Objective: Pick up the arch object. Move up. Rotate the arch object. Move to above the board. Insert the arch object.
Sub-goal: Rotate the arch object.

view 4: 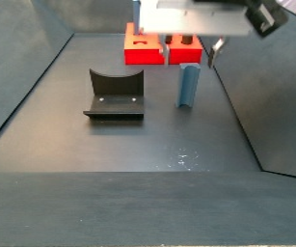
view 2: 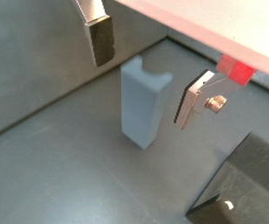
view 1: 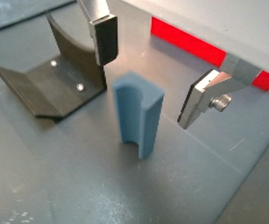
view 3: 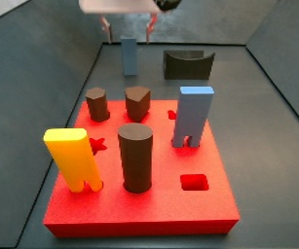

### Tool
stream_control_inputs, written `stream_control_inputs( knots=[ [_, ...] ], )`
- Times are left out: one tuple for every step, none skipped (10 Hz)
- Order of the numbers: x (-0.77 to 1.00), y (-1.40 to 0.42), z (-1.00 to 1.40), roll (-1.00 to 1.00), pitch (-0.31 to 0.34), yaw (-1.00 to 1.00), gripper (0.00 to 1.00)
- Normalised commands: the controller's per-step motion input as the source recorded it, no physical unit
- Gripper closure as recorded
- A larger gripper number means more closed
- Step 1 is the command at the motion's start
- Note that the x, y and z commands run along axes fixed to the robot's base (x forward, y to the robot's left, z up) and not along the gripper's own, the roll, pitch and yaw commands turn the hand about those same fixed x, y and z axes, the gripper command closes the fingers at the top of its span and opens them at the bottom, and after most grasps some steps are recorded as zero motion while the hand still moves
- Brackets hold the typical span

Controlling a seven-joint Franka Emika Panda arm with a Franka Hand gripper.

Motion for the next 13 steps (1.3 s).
stream_control_inputs(
  knots=[
    [-0.01,0.00,0.55,-0.03,0.051,-0.05,0.00],
    [-0.01,0.00,0.43,-0.03,0.054,-0.05,0.00],
    [0.00,0.00,0.00,0.00,0.005,1.00,0.00],
    [0.01,0.00,-0.09,0.00,0.005,1.00,0.00],
    [0.04,-0.01,-0.09,0.00,0.004,1.00,0.00],
    [0.04,0.00,-0.06,0.00,0.003,1.00,0.00],
    [0.03,0.00,-0.04,0.00,0.003,1.00,0.00],
    [0.03,0.00,-0.04,0.00,0.003,1.00,0.00],
    [0.03,0.00,-0.04,0.00,0.003,1.00,0.00],
    [0.03,0.00,-0.04,0.00,0.003,1.00,0.00],
    [0.04,0.00,-0.04,0.00,0.003,1.00,0.00],
    [0.04,0.00,-0.03,0.00,0.003,1.00,0.00],
    [0.04,0.00,-0.03,0.00,0.003,1.00,0.00]
  ],
)
